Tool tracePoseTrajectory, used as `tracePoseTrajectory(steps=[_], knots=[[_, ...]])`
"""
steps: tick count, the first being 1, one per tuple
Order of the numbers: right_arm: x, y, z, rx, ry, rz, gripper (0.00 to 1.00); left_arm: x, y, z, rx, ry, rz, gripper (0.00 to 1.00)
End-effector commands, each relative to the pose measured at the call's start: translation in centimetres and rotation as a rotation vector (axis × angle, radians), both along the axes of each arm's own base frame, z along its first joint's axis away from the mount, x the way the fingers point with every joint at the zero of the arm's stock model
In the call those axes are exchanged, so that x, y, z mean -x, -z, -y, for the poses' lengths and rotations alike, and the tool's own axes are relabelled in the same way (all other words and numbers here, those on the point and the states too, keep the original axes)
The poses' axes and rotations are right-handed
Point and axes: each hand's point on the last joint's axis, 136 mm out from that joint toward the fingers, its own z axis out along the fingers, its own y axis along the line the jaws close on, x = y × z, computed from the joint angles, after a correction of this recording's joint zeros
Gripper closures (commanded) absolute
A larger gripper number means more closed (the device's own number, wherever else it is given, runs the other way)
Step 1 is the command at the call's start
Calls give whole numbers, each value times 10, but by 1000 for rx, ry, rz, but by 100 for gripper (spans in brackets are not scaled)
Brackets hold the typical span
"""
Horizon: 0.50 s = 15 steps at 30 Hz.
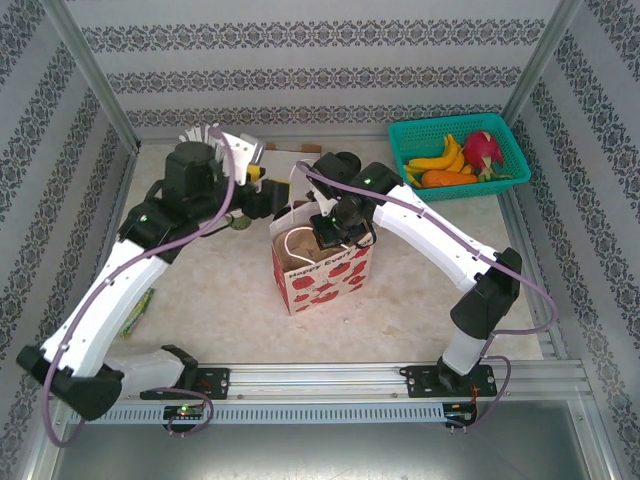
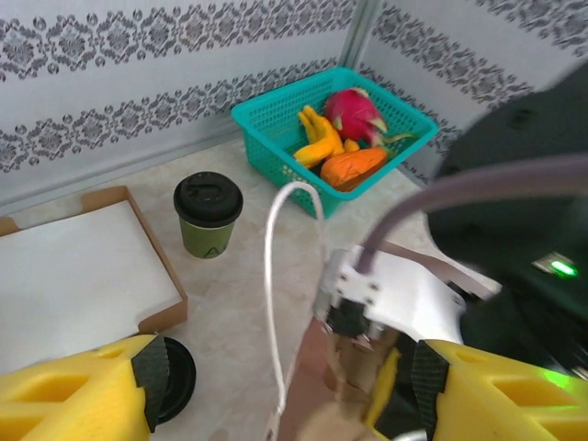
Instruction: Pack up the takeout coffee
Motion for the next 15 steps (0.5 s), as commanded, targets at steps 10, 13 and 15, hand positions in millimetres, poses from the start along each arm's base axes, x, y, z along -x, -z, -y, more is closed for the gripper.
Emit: tracePoseTrajectory(steps=[10,13,15], knots=[[-4,-15,-1,-56,31,32,100,59,49,16,2,241,-216,27],[-4,-14,1,-52,36,29,100,62,56,21,-13,279,-241,28],[-4,-15,1,-53,37,32,100,61,62,24,-31,293,-255,28]])
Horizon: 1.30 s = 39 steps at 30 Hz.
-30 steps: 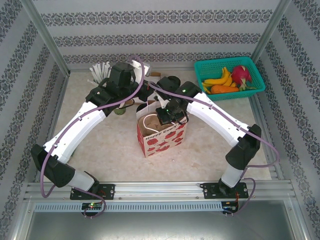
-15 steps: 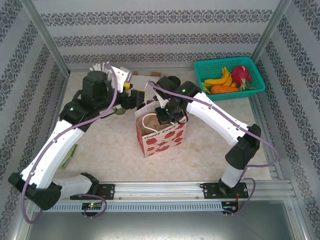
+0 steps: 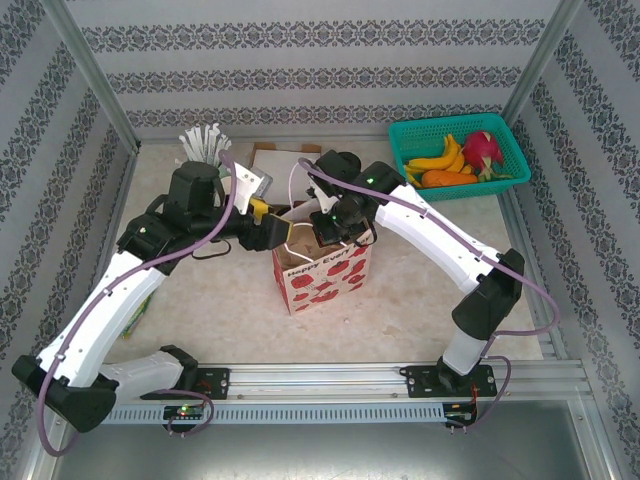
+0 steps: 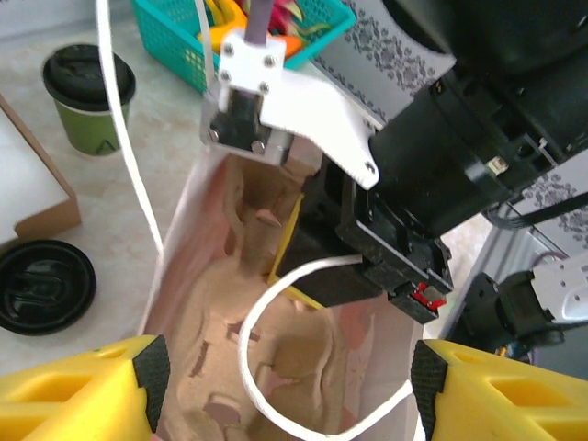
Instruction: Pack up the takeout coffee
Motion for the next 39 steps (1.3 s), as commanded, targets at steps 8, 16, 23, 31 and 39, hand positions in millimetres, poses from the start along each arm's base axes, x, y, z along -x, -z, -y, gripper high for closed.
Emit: tracePoseTrajectory(steps=[8,16,23,31,39], knots=[[2,-10,3,-25,22,11,100,-6,39,9,-159,51,-96,34],[1,-11,3,-28,27,13,100,-6,41,25,-158,122,-85,57],[0,-11,4,-44,56,-11,100,-5,29,24,-145,137,-12,91],[-6,-11,6,-116,145,-70,100,32,22,22,-98,270,49,100],[-12,-11,12,-160,194,-86,100,47,33,21,-124,343,2,100]])
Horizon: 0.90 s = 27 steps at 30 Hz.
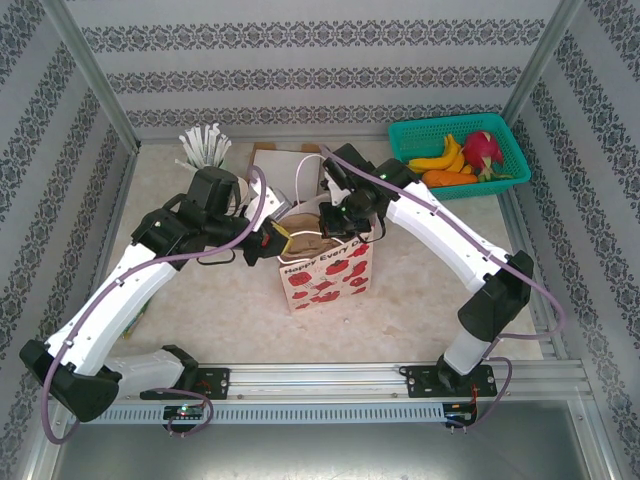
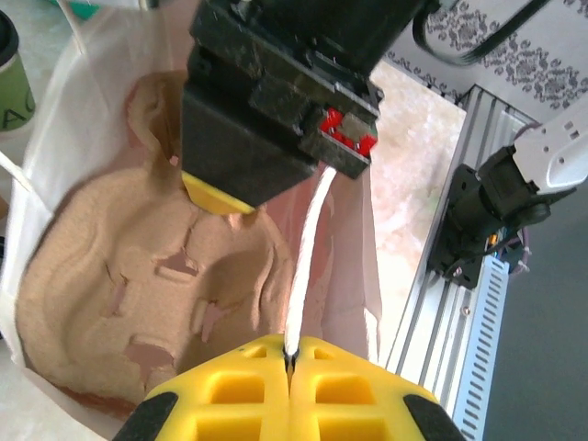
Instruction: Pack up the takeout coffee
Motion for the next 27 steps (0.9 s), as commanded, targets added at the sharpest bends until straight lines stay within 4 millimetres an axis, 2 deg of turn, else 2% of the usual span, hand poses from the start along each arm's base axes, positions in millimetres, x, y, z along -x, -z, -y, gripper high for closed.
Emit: tracePoseTrajectory(steps=[1,5,7,11,14,17,21,27], knots=[[-1,-6,6,-28,40,-1,100,21,-2,7,20,110,-22,100],[0,4,4,-18,46,-33,100,46,-26,14,107,254,19,100],[0,6,4,9,43,-30,100,50,-32,14,120,286,63,100],[1,13,5,72,17,-46,100,54,-47,22,165,350,135,92],[2,18,7,97,18,-56,100,55,-52,28,166,383,151,94],[3,20,8,135,6,-71,100,54,-53,37,162,406,153,98],[7,13,7,167,-9,-98,100,57,-43,49,99,449,144,99],[10,9,-10,119,1,-165,100,60,-33,67,10,507,184,100]])
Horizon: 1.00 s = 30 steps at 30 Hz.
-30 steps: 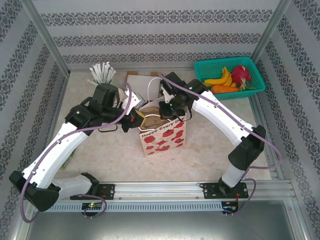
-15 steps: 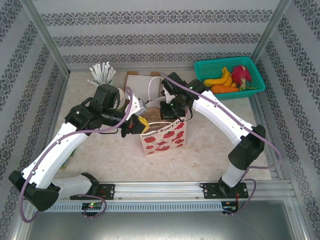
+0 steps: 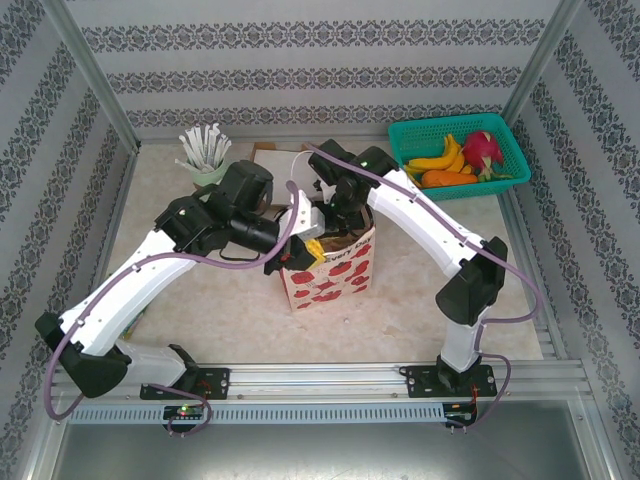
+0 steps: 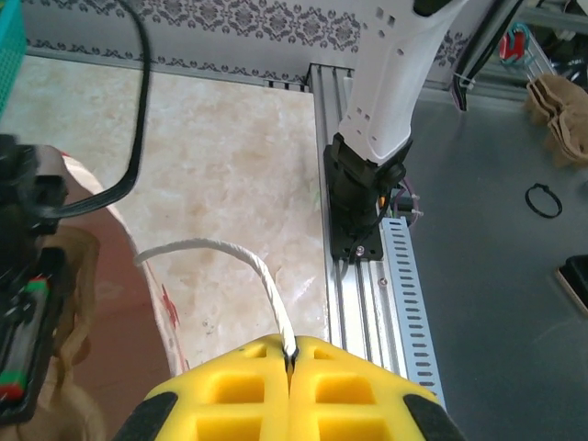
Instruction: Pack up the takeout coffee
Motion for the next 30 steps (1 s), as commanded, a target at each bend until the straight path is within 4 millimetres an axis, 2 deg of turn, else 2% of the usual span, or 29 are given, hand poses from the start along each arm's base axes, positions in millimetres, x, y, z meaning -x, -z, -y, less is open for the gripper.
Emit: tracePoseTrajectory(steps=[1,8,9,12,17,20,21,22,24,26,29,30], knots=[[10,-1,-6,3,8,-59,100,9,2,4,-49,60,56,100],[0,17,-2,64,16,-18,100,9,-11,2,0,52,136,100],[-1,16,-2,64,8,-4,100,7,-14,1,11,35,148,100],[-1,16,-2,86,-53,51,100,-2,-24,0,40,-37,171,91],[3,27,6,119,-102,76,100,-21,-43,-4,111,-167,198,86],[6,31,7,109,-109,80,100,-27,-45,-7,113,-195,192,74],[6,31,8,108,-108,81,100,-30,-45,-8,109,-212,195,67],[7,31,8,107,-110,84,100,-35,-44,-9,100,-243,198,53],[8,31,9,102,-116,90,100,-48,-43,-15,85,-314,209,41],[9,29,10,94,-121,101,100,-65,-45,-24,88,-410,219,20],[10,29,11,82,-128,113,100,-88,-54,-44,151,-525,180,1],[10,30,11,80,-130,114,100,-95,-58,-50,179,-559,158,0]])
